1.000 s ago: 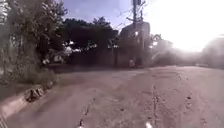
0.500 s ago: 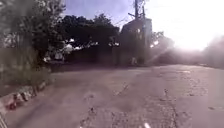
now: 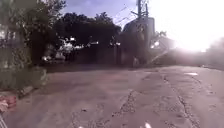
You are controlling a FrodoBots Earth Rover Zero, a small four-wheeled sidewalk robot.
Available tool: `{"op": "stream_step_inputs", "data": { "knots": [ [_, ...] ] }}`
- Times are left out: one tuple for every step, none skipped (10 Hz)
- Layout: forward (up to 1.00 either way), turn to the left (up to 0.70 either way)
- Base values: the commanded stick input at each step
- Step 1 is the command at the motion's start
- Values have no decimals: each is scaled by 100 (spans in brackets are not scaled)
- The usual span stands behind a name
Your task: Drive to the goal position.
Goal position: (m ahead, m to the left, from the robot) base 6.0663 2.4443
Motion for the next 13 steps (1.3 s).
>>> {"op": "stream_step_inputs", "data": {
  "knots": [
    [100, 40],
    [100, 40],
    [100, 40],
    [100, 40],
    [100, 40],
    [100, 40],
    [100, 19],
    [100, 0],
    [100, 0],
    [100, 0],
    [100, 0],
    [100, 0],
    [100, 0]
  ]
}}
